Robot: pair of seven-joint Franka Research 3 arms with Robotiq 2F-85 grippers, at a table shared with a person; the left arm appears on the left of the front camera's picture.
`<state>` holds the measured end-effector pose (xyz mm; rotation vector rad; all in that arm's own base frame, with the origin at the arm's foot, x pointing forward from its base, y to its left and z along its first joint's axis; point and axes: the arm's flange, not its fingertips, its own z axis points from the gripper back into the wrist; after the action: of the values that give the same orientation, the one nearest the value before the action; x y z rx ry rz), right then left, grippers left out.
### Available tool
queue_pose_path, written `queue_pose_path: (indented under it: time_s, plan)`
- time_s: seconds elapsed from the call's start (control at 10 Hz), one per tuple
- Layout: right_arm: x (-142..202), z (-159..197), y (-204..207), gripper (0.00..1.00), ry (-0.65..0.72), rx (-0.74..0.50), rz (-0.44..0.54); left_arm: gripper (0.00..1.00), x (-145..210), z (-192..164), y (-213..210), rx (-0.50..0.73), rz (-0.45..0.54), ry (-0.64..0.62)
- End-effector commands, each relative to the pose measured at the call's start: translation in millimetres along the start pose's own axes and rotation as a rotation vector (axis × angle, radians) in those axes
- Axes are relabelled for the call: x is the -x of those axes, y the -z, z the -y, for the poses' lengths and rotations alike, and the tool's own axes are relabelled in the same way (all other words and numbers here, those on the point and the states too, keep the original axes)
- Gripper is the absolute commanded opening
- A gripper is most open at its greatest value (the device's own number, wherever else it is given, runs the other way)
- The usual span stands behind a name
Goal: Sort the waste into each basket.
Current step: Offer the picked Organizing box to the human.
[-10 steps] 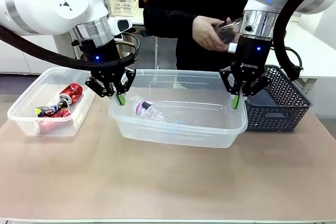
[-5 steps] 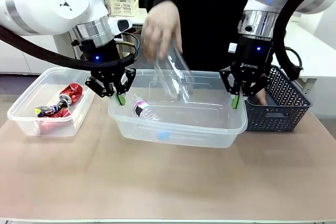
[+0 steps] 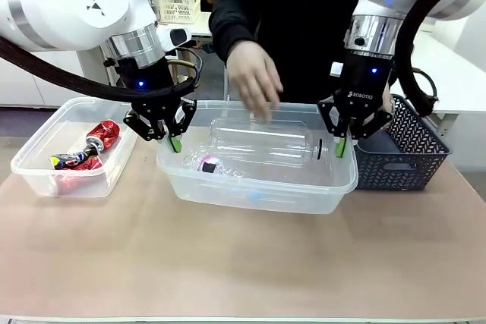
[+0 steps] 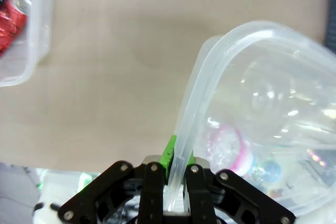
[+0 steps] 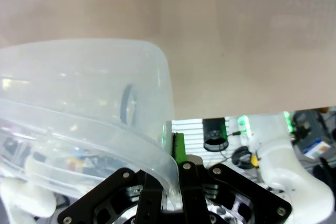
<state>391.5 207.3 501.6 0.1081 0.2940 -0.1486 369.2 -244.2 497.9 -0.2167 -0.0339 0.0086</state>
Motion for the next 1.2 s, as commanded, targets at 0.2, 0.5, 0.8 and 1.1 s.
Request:
queue_pose_path:
  time_s: [0.2,0.5,0.8,1.1]
  plan:
    - [1.6,-1.1,-1.4,0.04,-0.015,0.005,-0.002,0.05,-4.1,0.5,-6.3,0.015,0.012,-0.011]
    - [1.6,-1.1,-1.4,0.04,-0.015,0.005,-0.002,0.05,-4.1,0.5,-6.3,0.015,0.012,-0.011]
    - [1.6,-1.1,-1.4,0.04,-0.015,0.005,-0.002,0.05,-4.1,0.5,-6.3,0.015,0.012,-0.011]
    - [1.6,-1.1,-1.4,0.04,-0.015,0.005,-0.002,0.05,-4.1,0.5,-6.3,0.015,0.012,-0.011]
